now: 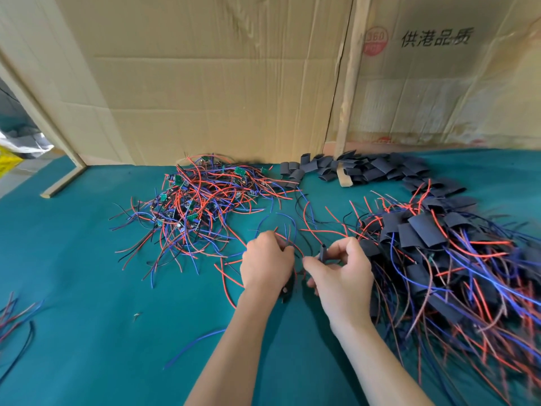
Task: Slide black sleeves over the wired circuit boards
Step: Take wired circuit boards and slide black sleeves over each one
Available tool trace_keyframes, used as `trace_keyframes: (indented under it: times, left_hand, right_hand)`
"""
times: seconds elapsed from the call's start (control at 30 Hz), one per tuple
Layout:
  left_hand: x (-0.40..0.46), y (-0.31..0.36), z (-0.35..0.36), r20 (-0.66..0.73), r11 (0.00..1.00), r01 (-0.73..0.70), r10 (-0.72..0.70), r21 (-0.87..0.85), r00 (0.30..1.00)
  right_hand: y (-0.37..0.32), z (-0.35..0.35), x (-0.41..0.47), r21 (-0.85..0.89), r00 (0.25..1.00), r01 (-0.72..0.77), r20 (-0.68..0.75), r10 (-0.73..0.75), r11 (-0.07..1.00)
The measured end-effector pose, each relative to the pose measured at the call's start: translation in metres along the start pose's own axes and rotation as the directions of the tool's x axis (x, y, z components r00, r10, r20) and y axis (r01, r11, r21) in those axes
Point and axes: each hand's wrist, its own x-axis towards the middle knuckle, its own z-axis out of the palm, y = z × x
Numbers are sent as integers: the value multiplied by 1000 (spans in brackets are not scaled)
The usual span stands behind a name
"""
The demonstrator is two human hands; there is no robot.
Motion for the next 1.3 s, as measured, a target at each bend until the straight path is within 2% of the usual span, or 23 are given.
trace_keyframes:
  times: [0.13, 0.27, 0.43, 0.5, 0.6, 0.8, 0.93, 1.1, 1.3]
  left_hand:
    - [-6, 3, -8, 52, 999, -42, 43, -23, 998]
    - [-15, -1, -11, -76, 982, -185, 182, -27, 980]
    - [-36, 0, -14, -162, 891, -228, 177, -392, 971]
    - [-41, -1, -15, -146, 839, -239, 192, -488, 970]
    - [-46, 0, -15, -122, 774, -235, 203, -588, 972]
    - [-56, 2, -12, -175, 789, -335, 285, -515, 942]
    - [-63, 3, -7, -173, 797, -367, 324, -479, 930]
    - [-66, 4, -5, -156, 803, -391, 360, -450, 920]
    - [-67, 3, -8, -172, 818, -417, 380, -396, 909]
  right_hand:
    - [-4, -4, 0, 54, 1000, 7, 18, -8, 999]
    - [-5, -6, 2, 67, 998, 39, 55, -43, 997]
    - [-15, -7, 5, 267, 997, -41, 77, 21, 963]
    - [-20, -9, 8, 366, 993, -103, 99, 72, 925]
    - [-26, -14, 10, 394, 993, -91, 107, 53, 915]
    - [-33, -19, 11, 355, 996, 31, 73, -61, 935]
    - [-35, -20, 12, 380, 993, 53, 76, -89, 923]
    - [-36, -18, 8, 278, 979, 156, 84, -186, 948]
    - [-36, -19, 8, 303, 985, 125, 78, -155, 945]
